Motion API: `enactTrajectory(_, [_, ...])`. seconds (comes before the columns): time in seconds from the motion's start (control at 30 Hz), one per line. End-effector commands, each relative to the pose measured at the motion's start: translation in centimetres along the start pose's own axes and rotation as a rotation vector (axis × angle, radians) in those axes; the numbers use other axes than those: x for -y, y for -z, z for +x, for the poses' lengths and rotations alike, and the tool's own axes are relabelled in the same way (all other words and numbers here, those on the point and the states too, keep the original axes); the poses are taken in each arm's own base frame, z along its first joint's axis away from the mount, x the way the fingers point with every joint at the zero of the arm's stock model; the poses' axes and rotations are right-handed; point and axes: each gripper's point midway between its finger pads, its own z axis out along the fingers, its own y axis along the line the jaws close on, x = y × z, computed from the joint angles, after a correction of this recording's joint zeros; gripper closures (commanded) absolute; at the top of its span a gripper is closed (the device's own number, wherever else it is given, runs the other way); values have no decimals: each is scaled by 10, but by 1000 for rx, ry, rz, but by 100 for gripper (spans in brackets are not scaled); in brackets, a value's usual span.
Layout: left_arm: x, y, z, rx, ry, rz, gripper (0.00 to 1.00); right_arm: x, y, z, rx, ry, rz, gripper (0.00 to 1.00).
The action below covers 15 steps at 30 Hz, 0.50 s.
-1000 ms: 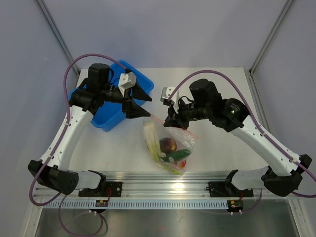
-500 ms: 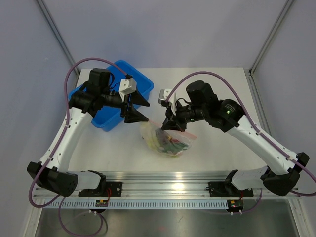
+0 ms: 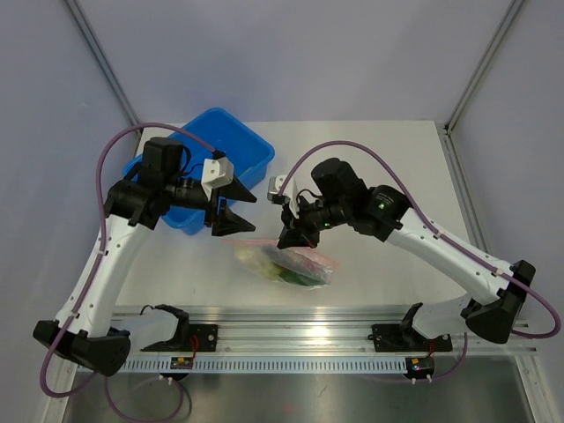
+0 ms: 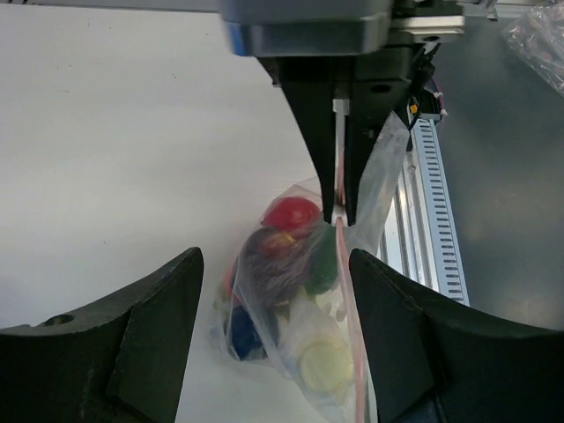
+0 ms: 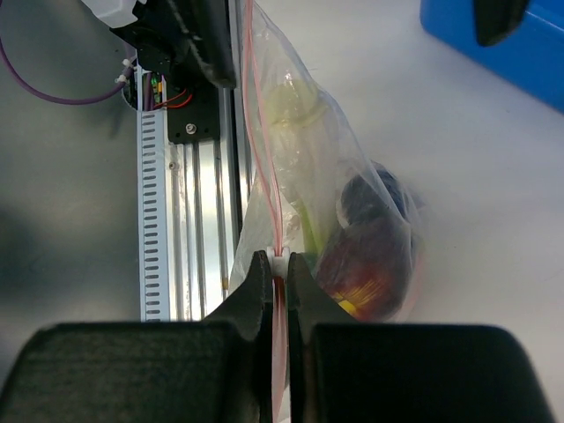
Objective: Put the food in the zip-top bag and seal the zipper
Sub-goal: Zip the zipper food storage bag at the center of the board.
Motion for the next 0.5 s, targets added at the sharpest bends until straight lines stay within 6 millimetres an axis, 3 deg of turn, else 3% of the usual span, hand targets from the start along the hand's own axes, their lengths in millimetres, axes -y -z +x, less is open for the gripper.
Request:
enactTrajectory(0.0, [13, 4, 2, 10, 5, -4, 30, -2, 2, -17, 60, 40, 3, 100])
enactTrajectory(0.13, [25, -4, 17, 6, 45, 28, 30, -2, 4, -19, 66, 50, 8, 100])
enactTrajectory(0.47, [23, -18, 35, -37, 112, 51, 30, 1, 7, -27, 67, 70, 21, 100])
